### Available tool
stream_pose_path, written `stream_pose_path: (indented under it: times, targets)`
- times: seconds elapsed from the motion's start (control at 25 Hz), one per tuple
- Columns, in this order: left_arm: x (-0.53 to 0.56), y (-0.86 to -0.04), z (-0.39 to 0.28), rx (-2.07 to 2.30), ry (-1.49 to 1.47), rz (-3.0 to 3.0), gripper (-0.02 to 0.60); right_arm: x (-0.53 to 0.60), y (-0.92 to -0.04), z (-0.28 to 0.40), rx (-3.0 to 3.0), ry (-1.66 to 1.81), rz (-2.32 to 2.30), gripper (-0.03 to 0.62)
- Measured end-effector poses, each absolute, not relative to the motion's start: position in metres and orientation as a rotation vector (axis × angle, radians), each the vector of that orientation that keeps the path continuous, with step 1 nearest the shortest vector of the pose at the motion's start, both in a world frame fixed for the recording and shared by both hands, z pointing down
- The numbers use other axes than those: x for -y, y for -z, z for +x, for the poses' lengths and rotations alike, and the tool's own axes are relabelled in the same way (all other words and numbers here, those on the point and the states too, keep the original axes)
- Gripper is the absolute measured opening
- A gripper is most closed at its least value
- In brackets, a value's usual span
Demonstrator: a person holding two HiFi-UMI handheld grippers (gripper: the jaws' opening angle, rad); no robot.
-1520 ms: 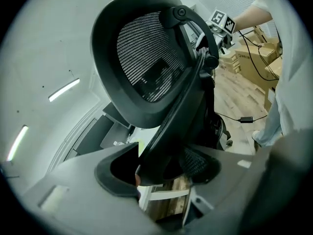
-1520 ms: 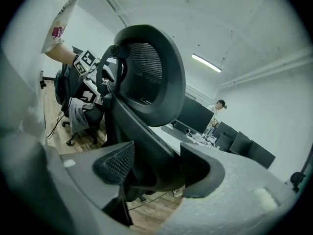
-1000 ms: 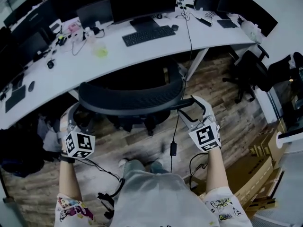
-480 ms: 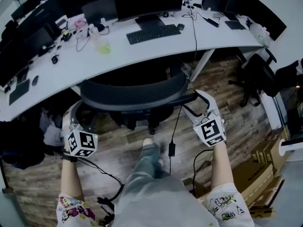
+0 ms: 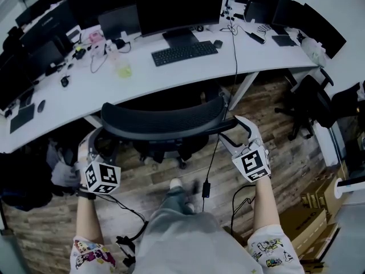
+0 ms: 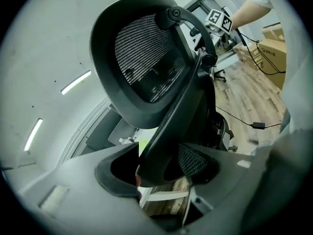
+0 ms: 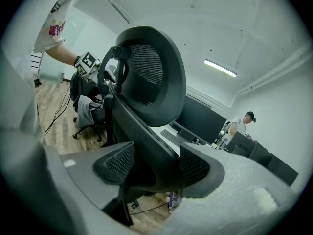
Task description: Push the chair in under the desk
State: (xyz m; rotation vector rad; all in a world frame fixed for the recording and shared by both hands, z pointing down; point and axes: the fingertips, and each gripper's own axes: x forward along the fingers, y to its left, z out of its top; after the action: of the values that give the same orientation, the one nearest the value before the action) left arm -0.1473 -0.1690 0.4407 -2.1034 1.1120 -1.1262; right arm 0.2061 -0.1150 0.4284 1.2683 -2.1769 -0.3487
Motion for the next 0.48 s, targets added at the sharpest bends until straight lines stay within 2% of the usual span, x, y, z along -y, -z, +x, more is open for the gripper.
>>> stream_pose_path:
  times: [0.48]
  targets:
    - [0.22, -0.437, -0.124, -1.155, 1.097, -2.08, 0.264, 0.194, -0.426, 0.232, 2.195, 0.375, 1.227, 0.294]
